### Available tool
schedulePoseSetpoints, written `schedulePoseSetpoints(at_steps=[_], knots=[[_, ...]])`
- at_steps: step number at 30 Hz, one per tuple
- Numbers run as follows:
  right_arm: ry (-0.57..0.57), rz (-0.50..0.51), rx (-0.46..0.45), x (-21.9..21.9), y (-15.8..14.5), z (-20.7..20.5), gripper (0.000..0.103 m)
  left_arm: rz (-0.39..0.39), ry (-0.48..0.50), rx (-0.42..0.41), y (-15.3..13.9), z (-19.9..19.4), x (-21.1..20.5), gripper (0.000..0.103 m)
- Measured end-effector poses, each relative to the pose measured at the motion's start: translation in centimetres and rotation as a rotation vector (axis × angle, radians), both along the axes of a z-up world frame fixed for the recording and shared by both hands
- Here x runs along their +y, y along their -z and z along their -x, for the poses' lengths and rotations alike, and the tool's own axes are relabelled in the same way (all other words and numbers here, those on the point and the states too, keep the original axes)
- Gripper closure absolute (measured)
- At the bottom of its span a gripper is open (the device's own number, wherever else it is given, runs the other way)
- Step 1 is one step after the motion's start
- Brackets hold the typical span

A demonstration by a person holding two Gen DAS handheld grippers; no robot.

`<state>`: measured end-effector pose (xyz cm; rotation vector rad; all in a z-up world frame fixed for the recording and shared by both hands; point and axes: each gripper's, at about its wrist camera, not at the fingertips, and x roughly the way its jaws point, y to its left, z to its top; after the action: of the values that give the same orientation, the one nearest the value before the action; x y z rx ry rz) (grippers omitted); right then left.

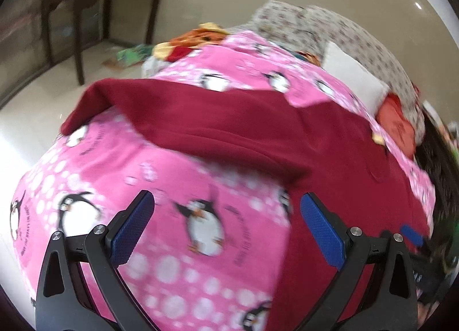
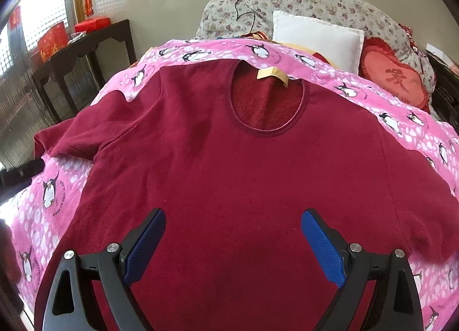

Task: Fold small clothes
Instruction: 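Move the left gripper to the sleeve nearest it and grasp the cuff, then lift the sleeve with the left gripper and fold it across the sweater body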

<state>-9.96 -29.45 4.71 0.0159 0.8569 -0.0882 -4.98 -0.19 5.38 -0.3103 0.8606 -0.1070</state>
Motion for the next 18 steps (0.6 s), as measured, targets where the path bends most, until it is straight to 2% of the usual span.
schedulePoseSetpoints(at_steps=[4, 6, 8, 10, 16, 17, 18], knots=[[-0.004, -0.019, 0.007, -0.2, 0.4, -0.2, 0.008, 0.086, -0.115, 0.037, 0.9, -1.4, 4.2, 0.001], [-0.006, -0.031, 0.013, -0.1, 0.6, -0.4, 0.008, 0.163, -0.191, 0.053, 1.7, -2.0, 6.4, 0.001], [-0.014, -0.038, 0.017, 0.1, 0.8, -0.5, 0.009, 0.281, -0.270, 0.068, 2.8, -2.5, 8.5, 0.001], [-0.024, -0.036, 0.021, 0.4, 0.9, -0.6, 0.009, 0.340, -0.322, 0.065, 3.3, -3.2, 9.6, 0.001], [-0.036, -0.043, 0.033, 0.6, 1.3, -0.9, 0.009, 0.355, -0.378, 0.051, 3.7, -7.0, 11.2, 0.001], [-0.034, -0.046, 0.036, 0.5, 1.5, -0.9, 0.008, 0.359, -0.390, 0.046, 4.0, -7.6, 11.6, 0.003], [-0.032, -0.049, 0.039, 0.4, 1.6, -1.0, 0.009, 0.357, -0.399, 0.035, 4.0, -7.9, 11.9, 0.015]])
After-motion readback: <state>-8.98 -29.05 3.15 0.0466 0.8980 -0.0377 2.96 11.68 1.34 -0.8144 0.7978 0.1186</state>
